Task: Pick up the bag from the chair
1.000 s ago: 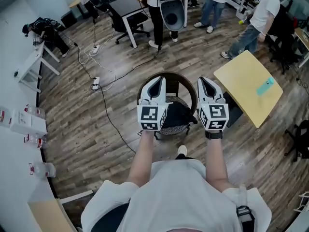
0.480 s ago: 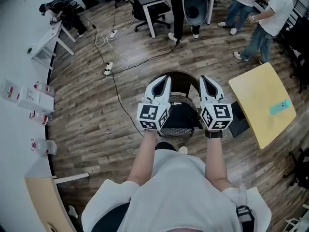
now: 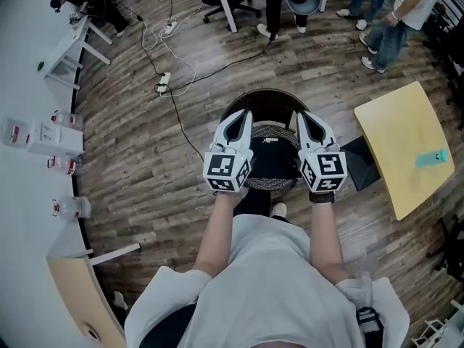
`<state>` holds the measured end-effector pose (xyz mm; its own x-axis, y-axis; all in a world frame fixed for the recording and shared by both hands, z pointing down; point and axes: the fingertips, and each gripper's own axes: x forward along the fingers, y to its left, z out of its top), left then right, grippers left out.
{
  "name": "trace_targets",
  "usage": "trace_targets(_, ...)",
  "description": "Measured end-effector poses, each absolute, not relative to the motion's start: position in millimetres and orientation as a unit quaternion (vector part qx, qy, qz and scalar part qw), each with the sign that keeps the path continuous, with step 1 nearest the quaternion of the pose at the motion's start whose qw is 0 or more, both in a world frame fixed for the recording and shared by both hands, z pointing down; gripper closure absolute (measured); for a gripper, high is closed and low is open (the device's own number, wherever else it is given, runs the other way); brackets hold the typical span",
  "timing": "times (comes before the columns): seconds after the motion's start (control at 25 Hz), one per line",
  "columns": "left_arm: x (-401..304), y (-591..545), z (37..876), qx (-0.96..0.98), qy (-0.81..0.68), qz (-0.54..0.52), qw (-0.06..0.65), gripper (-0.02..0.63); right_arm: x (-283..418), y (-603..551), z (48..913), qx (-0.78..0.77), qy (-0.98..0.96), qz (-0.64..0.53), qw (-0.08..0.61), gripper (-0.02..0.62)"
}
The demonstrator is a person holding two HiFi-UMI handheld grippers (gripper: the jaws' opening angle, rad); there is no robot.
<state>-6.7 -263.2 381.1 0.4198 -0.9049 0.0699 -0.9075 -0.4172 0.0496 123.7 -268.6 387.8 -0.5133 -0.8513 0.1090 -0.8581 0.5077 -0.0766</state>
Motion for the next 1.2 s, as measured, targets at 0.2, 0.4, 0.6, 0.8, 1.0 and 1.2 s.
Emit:
trace_targets(0.2, -16.4, -285.4, 428.7, 0.836, -0.538, 0.043, 0.093, 0.597, 121.8, -286.7, 431.3, 0.495, -0.86, 0.109, 0.062, 0.586)
trace_targets(0.4, -17.9, -302.4, 474.7, 0.835, -0.525, 0.065, 0.151, 0.597, 112.0, -306.7, 466.1, 0.496, -0.852, 0.142, 0.089, 0.586)
trace_targets(0.6, -28.4, -313.4, 502.5, 0.836, -0.52, 0.081, 0.155, 0.595, 102.7, -312.7, 514.2, 0.49, -0.841, 0.186, 0.134, 0.586)
trace_targets(0.8, -35.8, -311.1, 544.8, 0.831, -0.514, 0.114, 0.18, 0.597, 108.2, -305.3, 558.4, 0.488, -0.828, 0.223, 0.16, 0.586)
trace_targets(1.0, -42.0, -304.1, 611.1, 0.806, -0.513, 0.184, 0.23, 0.595, 111.9, -295.2, 612.7, 0.478, -0.816, 0.255, 0.203, 0.584)
trace_targets(1.2, -41.0, -285.4, 675.8, 0.798, -0.485, 0.217, 0.285, 0.595, 108.5, -277.0, 677.4, 0.459, -0.8, 0.295, 0.251, 0.584)
